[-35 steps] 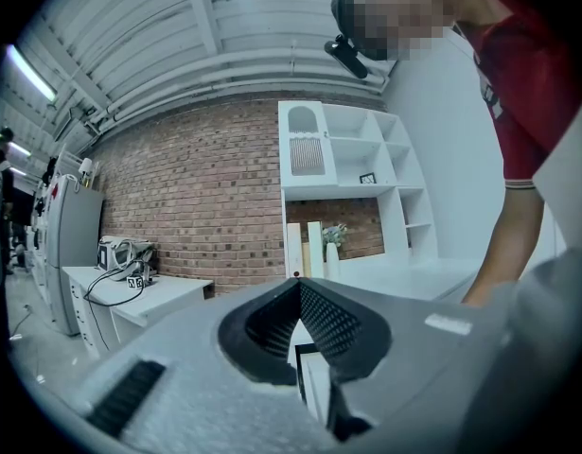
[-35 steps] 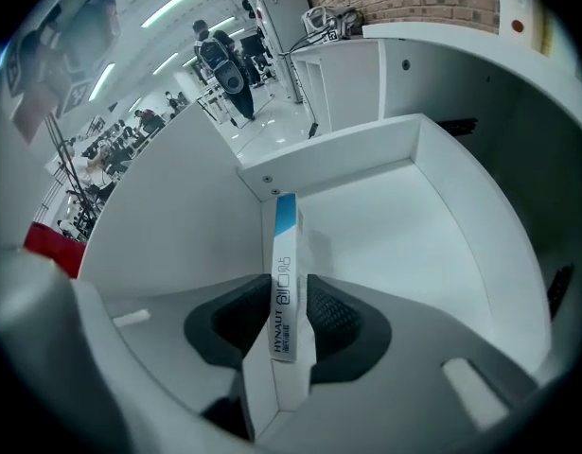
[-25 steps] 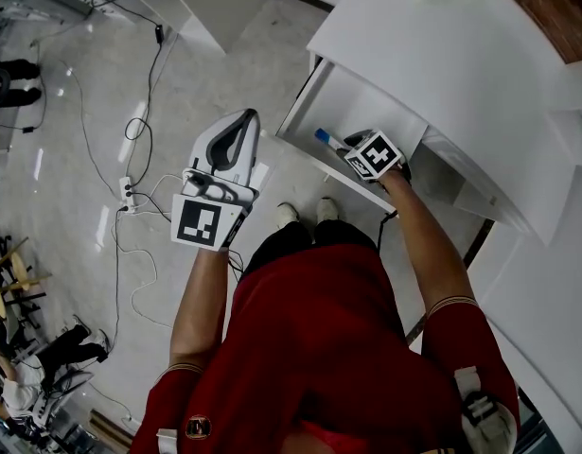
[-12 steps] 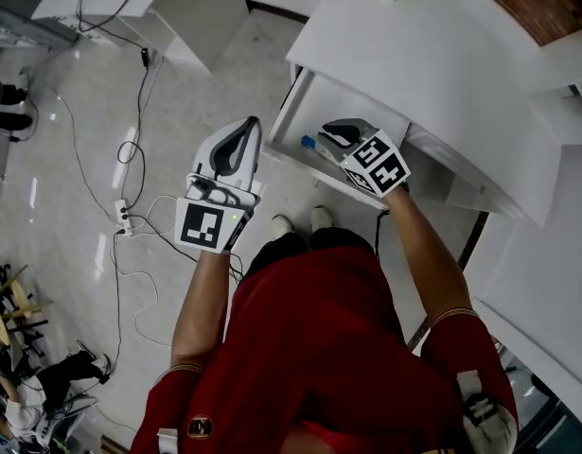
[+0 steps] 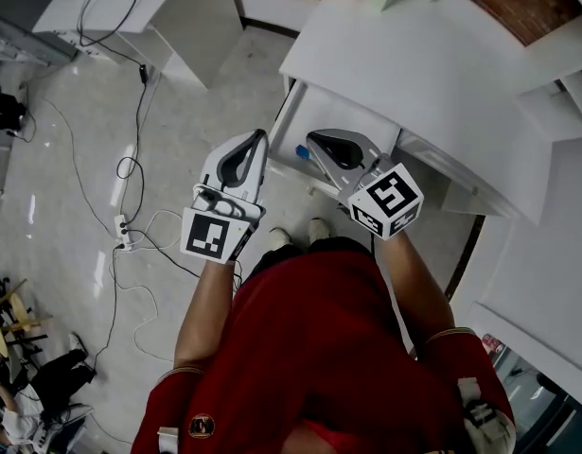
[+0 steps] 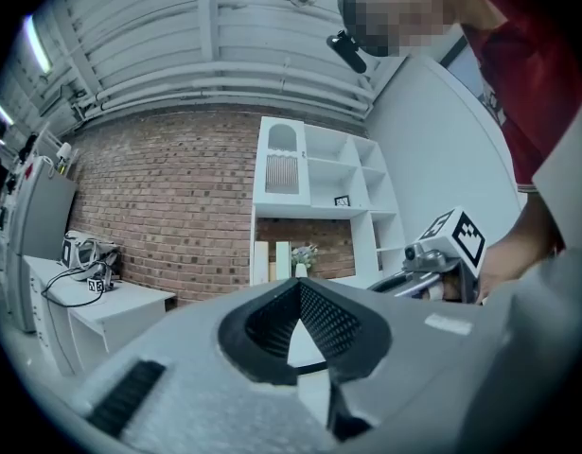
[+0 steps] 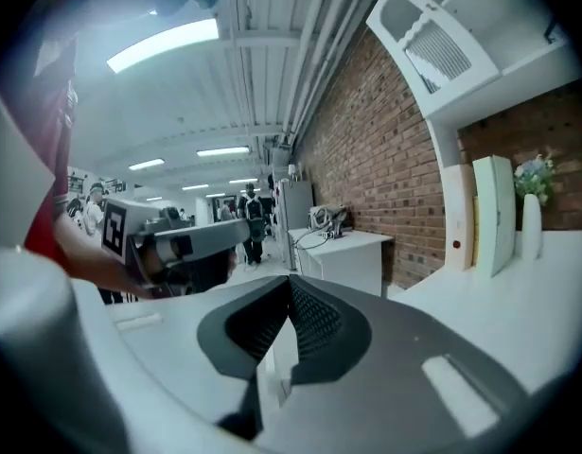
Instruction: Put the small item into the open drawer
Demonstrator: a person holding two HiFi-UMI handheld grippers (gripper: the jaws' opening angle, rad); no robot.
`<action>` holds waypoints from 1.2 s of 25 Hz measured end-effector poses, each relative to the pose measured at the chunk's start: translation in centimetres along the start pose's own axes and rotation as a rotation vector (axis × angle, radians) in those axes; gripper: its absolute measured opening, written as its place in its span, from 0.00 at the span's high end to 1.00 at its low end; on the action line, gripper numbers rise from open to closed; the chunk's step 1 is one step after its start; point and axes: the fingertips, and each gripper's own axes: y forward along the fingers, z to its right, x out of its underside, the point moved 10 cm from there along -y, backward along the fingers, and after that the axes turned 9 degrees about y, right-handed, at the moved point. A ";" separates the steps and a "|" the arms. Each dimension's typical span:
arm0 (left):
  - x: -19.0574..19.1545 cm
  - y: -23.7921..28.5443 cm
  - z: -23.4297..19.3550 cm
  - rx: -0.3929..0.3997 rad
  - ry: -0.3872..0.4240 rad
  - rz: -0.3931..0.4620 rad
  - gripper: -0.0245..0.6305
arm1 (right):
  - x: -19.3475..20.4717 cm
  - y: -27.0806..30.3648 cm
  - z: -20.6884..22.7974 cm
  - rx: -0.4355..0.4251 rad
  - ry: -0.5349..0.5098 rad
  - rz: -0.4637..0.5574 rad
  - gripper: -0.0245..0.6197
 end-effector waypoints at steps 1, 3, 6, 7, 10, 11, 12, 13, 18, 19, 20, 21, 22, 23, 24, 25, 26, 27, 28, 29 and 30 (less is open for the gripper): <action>-0.2 -0.1 0.2 0.005 -0.001 0.006 0.96 | -0.3 -0.4 -0.6 0.001 0.007 0.035 0.94; -0.5 -0.2 0.7 0.017 -0.003 0.017 0.96 | -0.6 -1.2 -1.6 0.002 0.015 0.094 0.94; -0.9 -0.5 1.3 0.028 -0.008 0.029 0.96 | -0.9 -2.2 -2.8 0.004 0.009 0.154 0.95; -1.1 -0.6 1.5 0.030 -0.009 0.033 0.96 | -1.1 -2.5 -3.1 0.004 0.004 0.168 0.95; -1.7 -0.8 1.9 0.039 -0.009 0.046 0.96 | -1.4 -3.2 -3.9 -0.003 -0.015 0.201 0.95; -1.9 -0.9 2.1 0.042 -0.007 0.051 0.96 | -1.5 -3.4 -4.0 -0.006 -0.019 0.210 0.95; -2.1 -0.9 2.3 0.045 -0.006 0.055 0.96 | -1.5 -3.6 -4.2 -0.008 -0.022 0.217 0.95; -2.2 -0.9 2.5 0.047 -0.004 0.059 0.96 | -1.6 -3.8 -4.2 -0.009 -0.024 0.224 0.95; -2.7 -1.2 3.0 0.052 0.000 0.069 0.96 | -1.8 -4.3 -4.6 -0.004 -0.031 0.251 0.95; -2.7 -1.2 3.0 0.051 0.000 0.069 0.96 | -1.8 -4.3 -4.6 -0.003 -0.032 0.253 0.95; -2.7 -1.3 3.0 0.049 0.000 0.069 0.96 | -1.8 -4.3 -4.7 -0.003 -0.033 0.256 0.95; -2.8 -1.4 3.0 0.048 0.001 0.068 0.96 | -1.8 -4.4 -4.7 -0.003 -0.033 0.257 0.95; -2.8 -1.5 2.9 0.046 0.001 0.066 0.96 | -1.8 -4.4 -4.8 -0.003 -0.033 0.258 0.95; -2.8 -1.6 2.9 0.044 0.001 0.065 0.96 | -1.9 -4.4 -4.9 -0.004 -0.034 0.259 0.95; -2.9 -1.7 2.9 0.043 0.001 0.064 0.96 | -1.9 -4.4 -5.0 -0.005 -0.035 0.259 0.95; -2.9 -1.8 2.8 0.041 0.000 0.062 0.96 | -1.9 -4.3 -5.1 -0.006 -0.037 0.260 0.95; -2.9 -1.9 2.8 0.039 0.000 0.061 0.96 | -2.0 -4.3 -5.1 -0.007 -0.038 0.261 0.95; -2.9 -2.0 2.7 0.038 -0.001 0.062 0.96 | -2.0 -4.3 -5.1 -0.008 -0.040 0.261 0.95; -2.8 -2.0 2.8 0.036 -0.001 0.063 0.96 | -1.9 -4.3 -5.1 -0.009 -0.041 0.261 0.95; -2.8 -2.1 2.8 0.035 -0.001 0.063 0.96 | -1.9 -4.3 -5.1 -0.009 -0.043 0.260 0.95; -2.8 -2.1 2.8 0.034 0.000 0.063 0.96 | -1.9 -4.3 -5.1 -0.009 -0.044 0.258 0.95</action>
